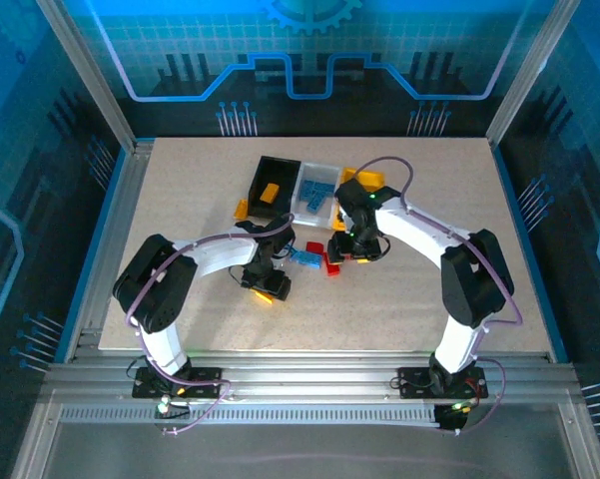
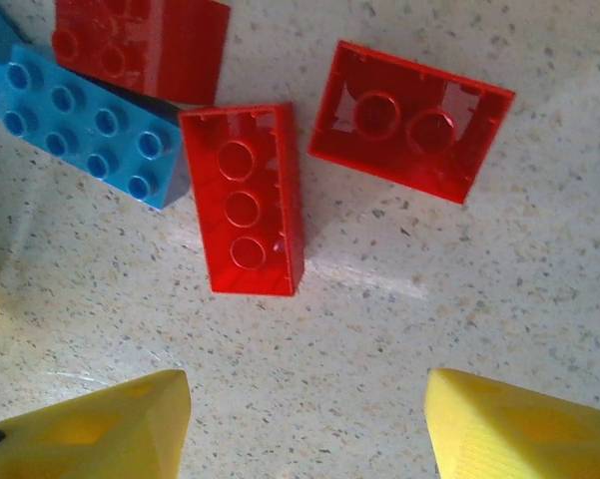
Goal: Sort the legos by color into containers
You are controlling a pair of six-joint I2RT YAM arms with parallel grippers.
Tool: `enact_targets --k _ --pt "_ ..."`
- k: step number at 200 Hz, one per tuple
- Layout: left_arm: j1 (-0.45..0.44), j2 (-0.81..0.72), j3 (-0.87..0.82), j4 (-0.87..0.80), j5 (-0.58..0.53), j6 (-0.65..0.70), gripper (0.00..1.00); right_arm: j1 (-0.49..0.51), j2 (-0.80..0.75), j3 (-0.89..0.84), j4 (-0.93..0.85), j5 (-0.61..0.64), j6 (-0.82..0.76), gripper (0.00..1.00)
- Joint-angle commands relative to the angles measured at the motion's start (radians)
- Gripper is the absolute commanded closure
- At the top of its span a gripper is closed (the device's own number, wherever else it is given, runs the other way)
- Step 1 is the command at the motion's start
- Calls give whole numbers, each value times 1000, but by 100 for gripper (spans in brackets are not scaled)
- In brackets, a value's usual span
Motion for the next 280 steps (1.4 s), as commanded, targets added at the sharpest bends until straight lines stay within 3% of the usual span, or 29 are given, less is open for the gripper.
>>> enact_targets --k 1,48,103,165,191,221,280 --pt "-6 4 -23 -6 -1 -17 36 23 52 39 -1 -14 -33 35" --pt "-6 1 -22 -17 6 -24 43 47 158 112 -7 7 -77 35" --pt "14 -70 -11 -64 10 -35 46 65 235 154 -18 33 -120 35" --pt "160 -188 53 -113 101 -70 46 72 276 148 -9 65 -128 43" --pt "223 -197 101 -116 150 -102 46 79 265 136 -7 74 -125 52" --pt "268 -150 204 -98 174 -136 45 88 212 80 4 81 -111 62" --pt "349 76 513 -23 180 -239 44 91 55 -67 16 65 -60 68"
